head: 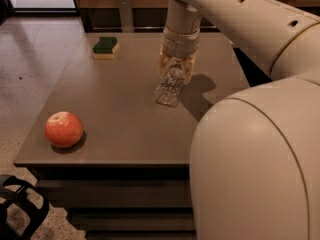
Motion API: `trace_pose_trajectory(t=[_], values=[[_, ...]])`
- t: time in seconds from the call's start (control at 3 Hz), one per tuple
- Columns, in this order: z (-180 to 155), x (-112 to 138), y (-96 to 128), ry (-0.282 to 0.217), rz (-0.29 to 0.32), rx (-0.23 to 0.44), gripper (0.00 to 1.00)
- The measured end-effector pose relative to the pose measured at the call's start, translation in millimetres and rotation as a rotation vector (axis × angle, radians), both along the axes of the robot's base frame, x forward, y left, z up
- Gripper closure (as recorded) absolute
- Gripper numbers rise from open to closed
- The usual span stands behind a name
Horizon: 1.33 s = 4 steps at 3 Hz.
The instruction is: Place water bottle upright
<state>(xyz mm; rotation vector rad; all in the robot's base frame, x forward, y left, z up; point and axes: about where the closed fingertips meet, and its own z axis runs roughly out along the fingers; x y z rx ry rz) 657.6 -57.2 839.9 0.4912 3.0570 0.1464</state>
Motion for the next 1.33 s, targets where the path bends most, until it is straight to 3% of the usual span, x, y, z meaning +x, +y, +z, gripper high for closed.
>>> trace_pose_trajectory(t=[0.33, 0.67, 1.33], values=[[-2.0, 1.8, 1.2, -0.004, 0.001, 0.002, 0.88], [-3.4, 3.1, 2.1, -0.006, 0.002, 0.003, 1.0], [-2.9, 3.1, 2.1, -0.006, 0.002, 0.003, 1.0]])
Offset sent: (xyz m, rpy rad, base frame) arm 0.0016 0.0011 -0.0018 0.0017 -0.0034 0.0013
